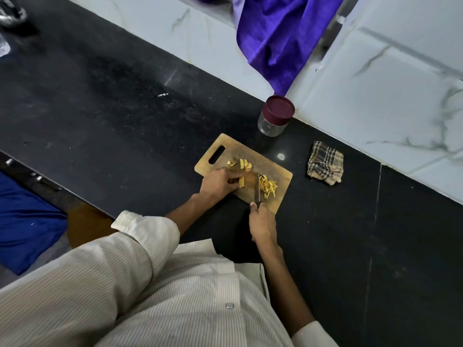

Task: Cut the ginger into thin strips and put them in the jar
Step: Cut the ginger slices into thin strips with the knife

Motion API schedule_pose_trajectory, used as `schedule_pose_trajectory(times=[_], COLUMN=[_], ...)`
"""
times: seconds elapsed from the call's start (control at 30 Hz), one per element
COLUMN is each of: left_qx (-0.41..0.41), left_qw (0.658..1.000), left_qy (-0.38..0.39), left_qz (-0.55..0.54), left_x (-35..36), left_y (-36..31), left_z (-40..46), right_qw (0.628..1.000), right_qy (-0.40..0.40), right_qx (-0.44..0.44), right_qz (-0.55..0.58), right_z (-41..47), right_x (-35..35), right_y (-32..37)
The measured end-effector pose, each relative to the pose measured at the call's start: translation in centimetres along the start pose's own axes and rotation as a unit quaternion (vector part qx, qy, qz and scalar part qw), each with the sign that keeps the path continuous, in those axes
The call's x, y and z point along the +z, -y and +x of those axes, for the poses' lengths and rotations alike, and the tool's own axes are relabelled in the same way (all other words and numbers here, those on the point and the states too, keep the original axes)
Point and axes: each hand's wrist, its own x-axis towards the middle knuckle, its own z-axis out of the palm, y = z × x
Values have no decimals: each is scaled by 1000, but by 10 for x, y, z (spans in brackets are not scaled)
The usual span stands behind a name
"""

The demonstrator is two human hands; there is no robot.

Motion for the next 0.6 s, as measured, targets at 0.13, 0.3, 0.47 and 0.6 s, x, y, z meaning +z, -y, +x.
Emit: schedule_pose_trajectory(times=[0.13, 0.3, 0.47, 0.6], left_qx=[-10, -20, -22, -18], left_qw=[1000, 999, 999, 999], left_qy=[-1, -16, -16, -17], left_qz=[-9, -22, -29, -32], left_x=[3, 5, 5, 5], left_y=[1, 0, 0, -1], left_z=[-2, -2, -3, -3], right_qw=[1000, 999, 999, 997], right_qy=[-2, 34, 49, 73], right_qx=[-8, 2, 16, 19], right_qz=[-4, -17, 8, 6], right_z=[0, 3, 7, 3], right_x=[-2, 0, 1, 5], right_y=[-1, -3, -13, -22])
